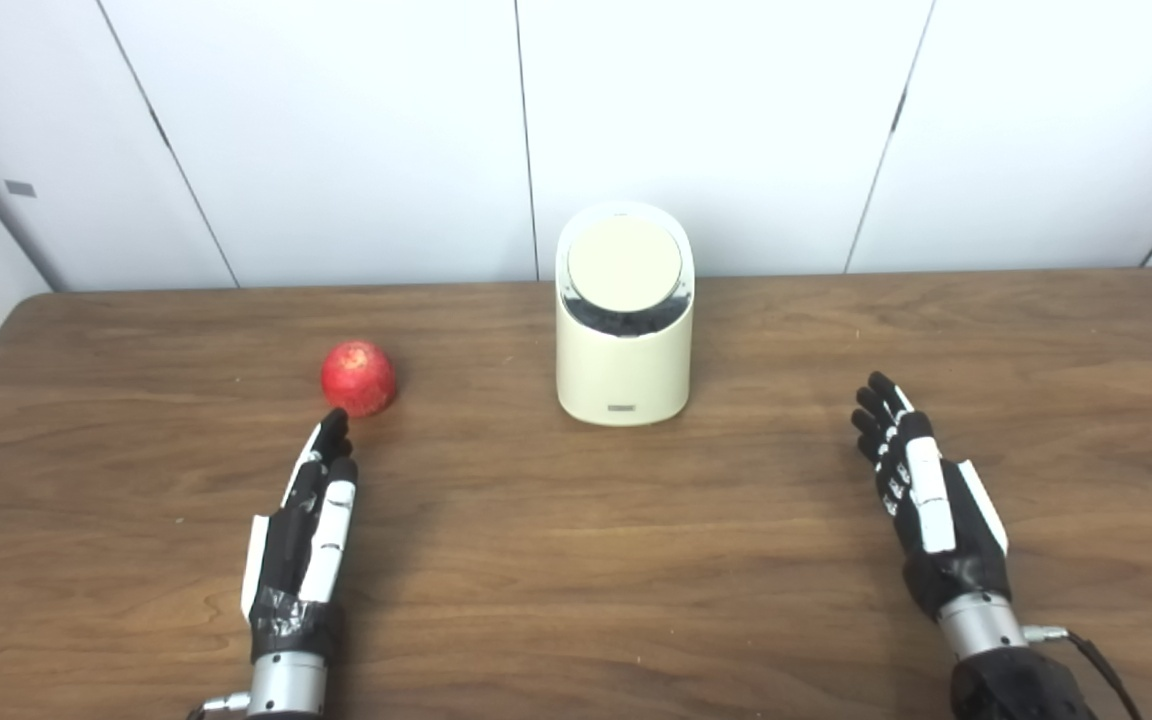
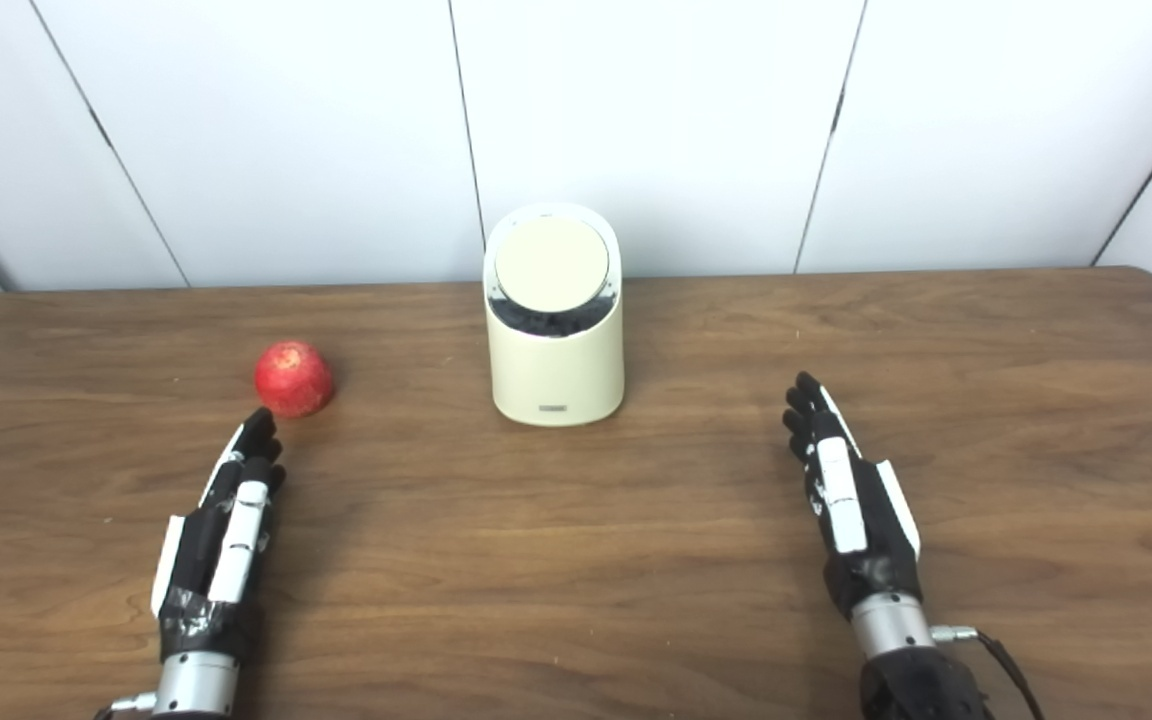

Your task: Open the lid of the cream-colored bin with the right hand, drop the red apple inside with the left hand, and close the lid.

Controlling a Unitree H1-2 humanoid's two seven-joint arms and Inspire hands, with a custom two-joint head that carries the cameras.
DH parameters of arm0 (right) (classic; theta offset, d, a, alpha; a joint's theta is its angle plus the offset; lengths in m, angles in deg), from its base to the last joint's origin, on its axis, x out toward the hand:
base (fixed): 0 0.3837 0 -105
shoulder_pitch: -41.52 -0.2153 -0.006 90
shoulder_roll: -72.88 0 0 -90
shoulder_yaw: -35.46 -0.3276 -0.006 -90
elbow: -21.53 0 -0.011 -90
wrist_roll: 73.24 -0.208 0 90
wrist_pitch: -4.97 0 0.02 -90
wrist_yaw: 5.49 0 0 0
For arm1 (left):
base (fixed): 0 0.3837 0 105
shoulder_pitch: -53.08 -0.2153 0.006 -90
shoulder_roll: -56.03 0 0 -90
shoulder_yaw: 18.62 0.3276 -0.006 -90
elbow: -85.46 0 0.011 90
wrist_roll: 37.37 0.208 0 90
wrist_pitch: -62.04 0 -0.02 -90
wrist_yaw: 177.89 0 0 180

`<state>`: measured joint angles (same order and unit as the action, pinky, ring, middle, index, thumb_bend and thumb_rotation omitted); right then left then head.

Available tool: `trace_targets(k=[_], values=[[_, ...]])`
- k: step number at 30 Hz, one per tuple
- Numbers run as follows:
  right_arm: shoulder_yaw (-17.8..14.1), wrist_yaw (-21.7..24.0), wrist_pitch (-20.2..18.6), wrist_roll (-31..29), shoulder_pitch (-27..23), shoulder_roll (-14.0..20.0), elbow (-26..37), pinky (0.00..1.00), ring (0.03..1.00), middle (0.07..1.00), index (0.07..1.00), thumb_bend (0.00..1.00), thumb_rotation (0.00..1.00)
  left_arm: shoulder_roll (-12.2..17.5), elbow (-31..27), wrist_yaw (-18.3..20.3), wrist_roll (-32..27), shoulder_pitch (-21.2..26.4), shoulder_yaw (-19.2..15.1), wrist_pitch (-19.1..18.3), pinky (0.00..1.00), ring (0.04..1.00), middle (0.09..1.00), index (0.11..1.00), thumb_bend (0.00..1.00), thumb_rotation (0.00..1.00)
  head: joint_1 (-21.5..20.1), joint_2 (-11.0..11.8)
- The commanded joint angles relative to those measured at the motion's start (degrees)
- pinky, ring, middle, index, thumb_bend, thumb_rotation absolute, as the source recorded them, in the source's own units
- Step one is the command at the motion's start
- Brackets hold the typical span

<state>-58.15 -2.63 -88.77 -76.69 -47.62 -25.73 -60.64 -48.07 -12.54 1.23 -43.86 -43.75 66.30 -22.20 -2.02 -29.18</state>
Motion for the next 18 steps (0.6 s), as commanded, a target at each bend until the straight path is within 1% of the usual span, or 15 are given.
trace_targets(k=[1, 3, 4, 5, 6, 7, 8, 9, 10, 11, 12, 14, 15, 17, 18], values=[[0.04, 0.08, 3.09, 1.27, -0.95, 0.98, -1.13, 0.97, 0.955, 0.961, 0.972, 0.58, 0.94, 0.17, 3.32, 0.69, 0.71, 0.26, 0.46, 3.57, 1.0, 1.0, 0.985, 0.961, 0.5, 0.66, -0.31, 0.91], [-0.11, -0.05, 4.32, 1.71, -1.55, 1.44, -2.27, 0.96, 0.947, 0.957, 0.969, 0.6, 0.92, 0.01, 4.29, 0.61, 1.14, 0.39, 0.61, 4.42, 1.0, 1.0, 0.984, 0.961, 0.5, 0.66, -0.27, 1.67], [-0.21, 0.02, 4.76, 1.64, -2.03, 1.7, -2.9, 0.95, 0.947, 0.958, 0.969, 0.59, 0.92, -0.07, 4.76, 0.57, 1.35, 0.49, 0.69, 4.81, 1.0, 0.997, 0.981, 0.96, 0.5, 0.66, -0.18, 2.28], [-0.17, 0.02, 4.96, 2.0, -2.74, 2.02, -3.36, 0.95, 0.946, 0.96, 0.97, 0.58, 0.92, -0.19, 5.21, 0.52, 1.54, 0.55, 0.76, 5.14, 1.0, 0.998, 0.981, 0.963, 0.48, 0.66, -0.09, 3.35], [-0.09, 0.0, 4.75, 2.36, -3.33, 2.23, -3.42, 0.94, 0.947, 0.962, 0.969, 0.59, 0.92, -0.31, 5.46, 0.47, 1.63, 0.56, 0.77, 5.3, 1.0, 0.996, 0.979, 0.965, 0.46, 0.66, -0.09, 3.35], [0.05, -0.17, 4.17, 3.01, -3.98, 2.36, -3.25, 0.94, 0.949, 0.963, 0.97, 0.59, 0.92, -0.44, 5.74, 0.44, 1.68, 0.55, 0.76, 5.52, 1.0, 0.995, 0.977, 0.966, 0.45, 0.66, -0.05, 3.92], [0.22, -0.34, 3.57, 3.71, -4.7, 2.47, -3.05, 0.94, 0.956, 0.965, 0.972, 0.58, 0.91, -0.51, 6.27, 0.53, 1.64, 0.62, 0.77, 6.01, 1.0, 0.993, 0.976, 0.966, 0.43, 0.66, -0.03, 5.05], [0.31, -0.42, 3.19, 4.16, -5.14, 2.51, -2.93, 0.94, 0.958, 0.964, 0.971, 0.58, 0.9, -0.55, 6.64, 0.61, 1.6, 0.68, 0.76, 6.38, 1.0, 0.994, 0.977, 0.967, 0.42, 0.66, -0.03, 5.05], [0.39, -0.41, 2.89, 4.38, -5.82, 2.58, -2.97, 0.95, 0.961, 0.965, 0.971, 0.59, 0.89, -0.55, 7.04, 0.67, 1.67, 0.71, 0.75, 6.75, 1.0, 0.995, 0.976, 0.968, 0.42, 0.66, -0.01, 5.74], [0.47, -0.37, 3.01, 4.51, -6.58, 2.61, -3.34, 0.94, 0.962, 0.966, 0.971, 0.59, 0.88, -0.55, 7.6, 0.76, 1.66, 0.78, 0.74, 7.26, 1.0, 0.995, 0.975, 0.968, 0.41, 0.65, -0.01, 7.14], [0.51, -0.33, 3.12, 4.57, -7.06, 2.61, -3.61, 0.94, 0.962, 0.966, 0.971, 0.6, 0.87, -0.55, 7.94, 0.82, 1.67, 0.83, 0.72, 7.58, 1.0, 0.994, 0.975, 0.969, 0.41, 0.65, -0.01, 7.14], [1.09, 0.01, 3.62, 5.27, -8.73, 2.85, -3.8, 0.92, 0.956, 0.969, 0.974, 0.61, 0.84, -0.64, 8.33, 0.68, 1.88, 0.81, 0.72, 7.61, 1.0, 0.995, 0.975, 0.967, 0.4, 0.65, 0.12, 8.5], [1.28, 0.11, 3.81, 5.52, -9.19, 2.93, -3.8, 0.91, 0.948, 0.968, 0.974, 0.61, 0.83, -0.67, 8.45, 0.64, 1.96, 0.81, 0.72, 7.64, 1.0, 0.996, 0.976, 0.966, 0.39, 0.65, 0.12, 8.5], [1.89, -0.11, 2.81, 6.77, -10.83, 2.93, -3.23, 0.89, 0.939, 0.963, 0.974, 0.63, 0.79, -0.81, 8.41, 0.43, 2.38, 0.78, 0.81, 7.38, 1.0, 0.997, 0.974, 0.963, 0.38, 0.65, 0.1, 9.59], [2.24, -0.28, 2.2, 7.61, -11.85, 2.95, -2.96, 0.88, 0.936, 0.958, 0.972, 0.64, 0.77, -0.88, 8.42, 0.38, 2.5, 0.8, 0.83, 7.38, 1.0, 0.999, 0.975, 0.963, 0.37, 0.65, 0.1, 9.59]])
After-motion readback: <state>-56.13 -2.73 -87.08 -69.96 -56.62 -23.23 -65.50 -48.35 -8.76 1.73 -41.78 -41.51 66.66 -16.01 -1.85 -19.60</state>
